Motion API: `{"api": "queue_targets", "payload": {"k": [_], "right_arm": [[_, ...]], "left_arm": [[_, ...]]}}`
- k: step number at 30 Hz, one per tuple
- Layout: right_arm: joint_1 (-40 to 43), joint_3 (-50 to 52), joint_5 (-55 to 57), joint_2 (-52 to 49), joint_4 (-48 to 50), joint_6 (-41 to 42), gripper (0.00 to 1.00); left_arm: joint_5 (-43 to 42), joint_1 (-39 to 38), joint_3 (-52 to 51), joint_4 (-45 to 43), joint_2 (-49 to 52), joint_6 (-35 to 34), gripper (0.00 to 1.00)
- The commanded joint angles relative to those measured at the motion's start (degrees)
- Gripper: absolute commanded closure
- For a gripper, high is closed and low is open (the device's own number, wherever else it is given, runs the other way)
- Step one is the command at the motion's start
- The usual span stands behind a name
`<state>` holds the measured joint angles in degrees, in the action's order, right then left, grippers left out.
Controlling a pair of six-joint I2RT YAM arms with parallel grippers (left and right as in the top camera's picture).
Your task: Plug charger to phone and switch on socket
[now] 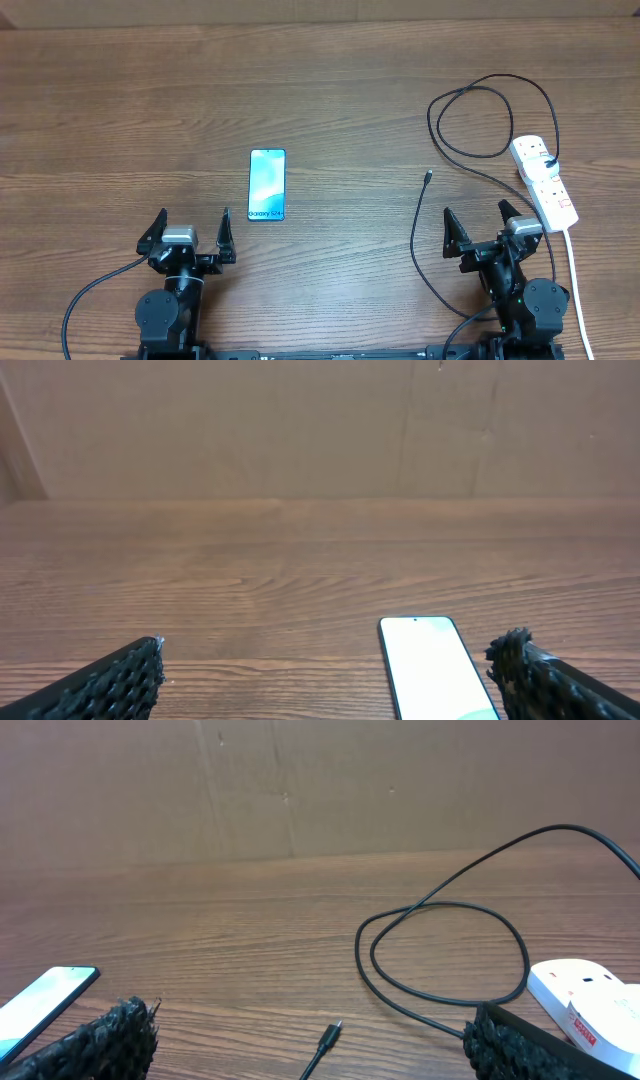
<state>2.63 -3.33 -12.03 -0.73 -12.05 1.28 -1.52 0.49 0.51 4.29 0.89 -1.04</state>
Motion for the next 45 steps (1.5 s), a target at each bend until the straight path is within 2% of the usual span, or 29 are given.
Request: {"api": "queue_targets", "payload": {"k": [1,45], "right_arm": [[0.3,-0.6,0.0,0.6,-0.3,-0.3,0.0],[0.3,-0.6,0.0,0.6,-0.3,-0.3,0.0]], "left_arm": [[0.0,0.3,-0.2,0.1,-0.6,1.3,0.0],[0.8,0.3,-0.2,0.1,-0.6,2.4,0.0]]}}
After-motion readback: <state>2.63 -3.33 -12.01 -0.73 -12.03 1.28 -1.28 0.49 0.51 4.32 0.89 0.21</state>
